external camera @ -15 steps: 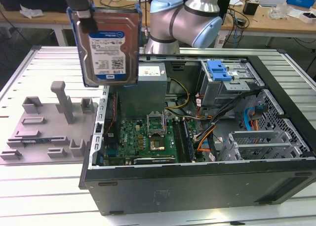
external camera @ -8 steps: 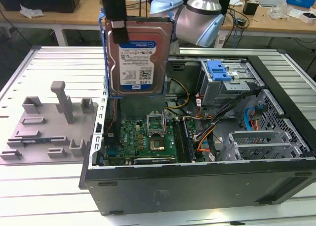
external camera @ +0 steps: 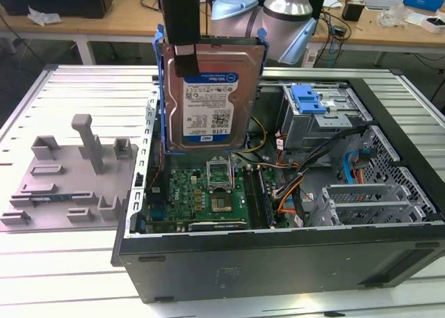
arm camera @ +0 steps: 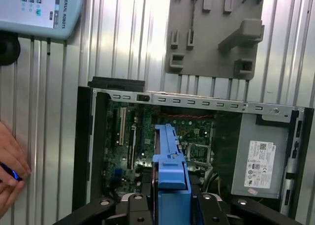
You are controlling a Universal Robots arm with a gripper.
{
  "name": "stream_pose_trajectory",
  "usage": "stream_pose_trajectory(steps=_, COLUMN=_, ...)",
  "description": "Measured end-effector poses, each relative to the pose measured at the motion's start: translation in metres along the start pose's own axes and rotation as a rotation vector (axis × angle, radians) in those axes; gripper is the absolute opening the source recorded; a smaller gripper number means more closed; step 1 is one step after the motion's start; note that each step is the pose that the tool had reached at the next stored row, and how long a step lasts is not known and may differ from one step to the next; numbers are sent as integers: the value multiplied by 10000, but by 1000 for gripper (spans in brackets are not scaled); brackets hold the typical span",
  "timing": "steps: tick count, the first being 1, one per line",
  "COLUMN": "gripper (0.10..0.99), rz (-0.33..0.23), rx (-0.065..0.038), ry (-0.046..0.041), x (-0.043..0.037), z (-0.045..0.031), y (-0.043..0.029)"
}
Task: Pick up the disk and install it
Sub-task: 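Pick up the disk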
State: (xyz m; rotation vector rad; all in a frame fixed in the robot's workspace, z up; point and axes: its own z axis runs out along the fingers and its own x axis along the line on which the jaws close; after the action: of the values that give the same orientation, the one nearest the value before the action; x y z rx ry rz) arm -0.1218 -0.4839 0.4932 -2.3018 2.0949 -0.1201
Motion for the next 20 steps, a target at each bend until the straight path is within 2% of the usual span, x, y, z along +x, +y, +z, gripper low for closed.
stream_pose_trajectory(steps=3, gripper=369, rz=2, rx=67, ry=-9, x=66, z=10, y=-12)
stream_pose_trajectory(steps=6, gripper=369, rz=8, rx=185, ry=-21, x=135, z=19, y=-22)
stream_pose_trajectory(steps=8, gripper=369, rz=12, rx=275, ry=-17, x=166, z=23, y=-28)
stream_pose_trajectory(steps=10, gripper=369, rz=19, rx=419, ry=-4, x=204, z=34, y=-50)
stream_pose_trajectory(steps=12, gripper=369, rz=28, rx=478, ry=3, x=214, z=42, y=-71)
stream_pose_trajectory(steps=14, gripper=369, rz=53, rx=506, ry=6, x=219, z=52, y=-91)
stream_pose_trajectory(steps=20, gripper=369, rz=344, rx=497, ry=31, x=225, z=82, y=-144)
